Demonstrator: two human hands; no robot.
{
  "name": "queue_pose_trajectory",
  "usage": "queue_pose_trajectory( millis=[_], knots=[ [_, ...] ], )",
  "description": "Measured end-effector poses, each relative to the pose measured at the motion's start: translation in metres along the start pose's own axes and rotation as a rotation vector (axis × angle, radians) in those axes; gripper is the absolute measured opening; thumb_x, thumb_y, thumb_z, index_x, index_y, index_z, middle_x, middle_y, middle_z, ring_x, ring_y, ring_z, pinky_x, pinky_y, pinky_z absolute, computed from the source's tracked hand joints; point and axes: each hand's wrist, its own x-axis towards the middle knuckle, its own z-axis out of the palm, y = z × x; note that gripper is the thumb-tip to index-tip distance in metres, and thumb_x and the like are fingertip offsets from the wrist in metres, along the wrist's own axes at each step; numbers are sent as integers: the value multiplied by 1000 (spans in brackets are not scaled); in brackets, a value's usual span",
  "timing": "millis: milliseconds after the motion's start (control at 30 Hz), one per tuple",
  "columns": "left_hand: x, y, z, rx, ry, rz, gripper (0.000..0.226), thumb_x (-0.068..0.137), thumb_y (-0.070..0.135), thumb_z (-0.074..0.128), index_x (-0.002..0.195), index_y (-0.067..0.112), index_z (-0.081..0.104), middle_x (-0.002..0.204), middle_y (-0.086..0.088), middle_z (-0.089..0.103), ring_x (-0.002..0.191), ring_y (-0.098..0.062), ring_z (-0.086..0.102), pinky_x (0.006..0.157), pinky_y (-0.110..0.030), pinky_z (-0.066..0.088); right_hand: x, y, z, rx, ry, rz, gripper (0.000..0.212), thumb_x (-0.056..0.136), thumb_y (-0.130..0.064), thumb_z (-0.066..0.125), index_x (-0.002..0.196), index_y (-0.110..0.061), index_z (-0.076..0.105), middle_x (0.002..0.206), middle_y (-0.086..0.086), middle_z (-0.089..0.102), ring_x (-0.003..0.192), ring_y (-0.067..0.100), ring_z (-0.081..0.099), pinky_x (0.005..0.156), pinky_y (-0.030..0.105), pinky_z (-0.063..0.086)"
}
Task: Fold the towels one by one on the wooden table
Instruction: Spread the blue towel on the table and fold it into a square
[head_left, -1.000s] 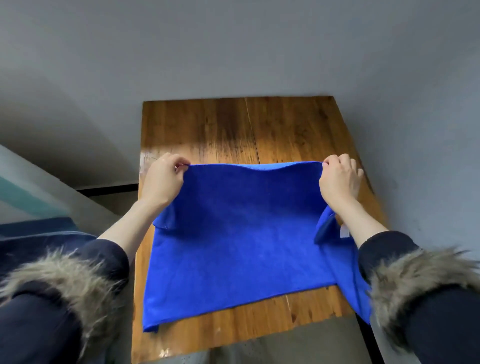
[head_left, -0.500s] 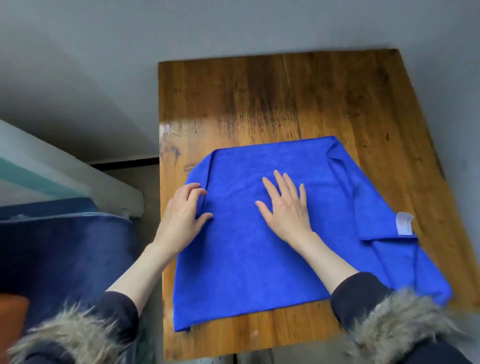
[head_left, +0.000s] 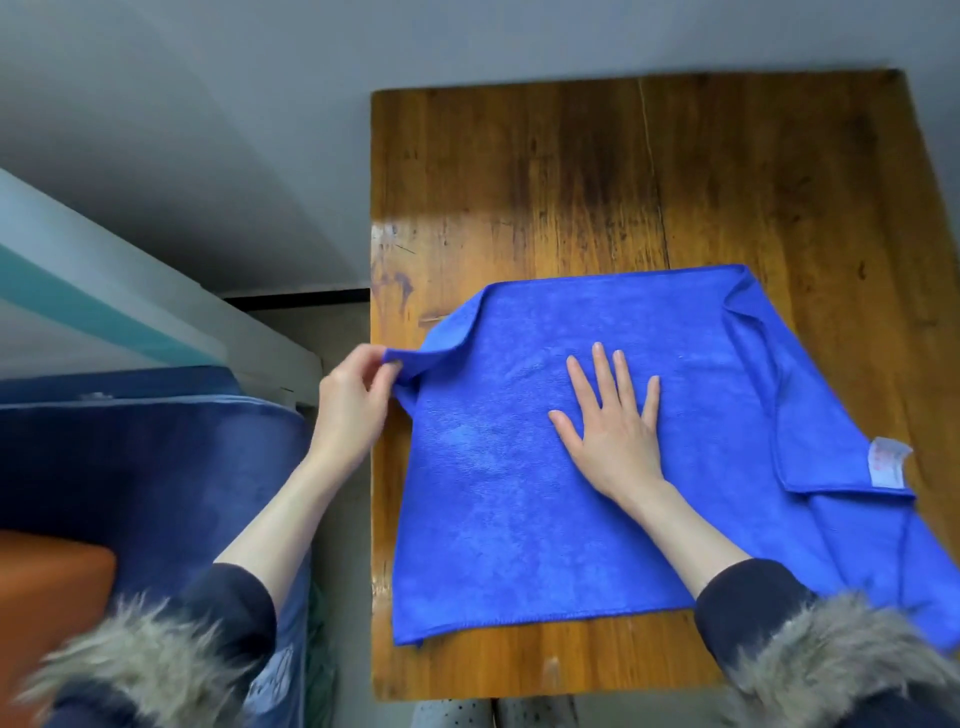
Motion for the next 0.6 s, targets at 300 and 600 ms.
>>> queue_pose_trajectory(
  millis=[300, 600],
  knots=[
    [75, 19, -37, -35, 166, -110, 14, 92, 19, 52, 100, 16, 63, 91, -4, 68, 75, -10, 56, 76, -27, 47, -1, -12, -12, 5, -44, 55, 64, 95, -52, 28, 149, -29, 2, 157, -2, -12, 143, 18, -17, 113, 55, -7],
    [1, 15, 7, 424, 92, 231, 42, 88, 7, 56, 129, -3, 47, 132, -23, 45, 125, -38, 42, 101, -45, 36, -4, -31, -17, 81, -3, 39, 63, 94, -49, 37, 148, -27, 13, 158, -1, -4, 144, 18, -11, 111, 58, -7]
  ],
)
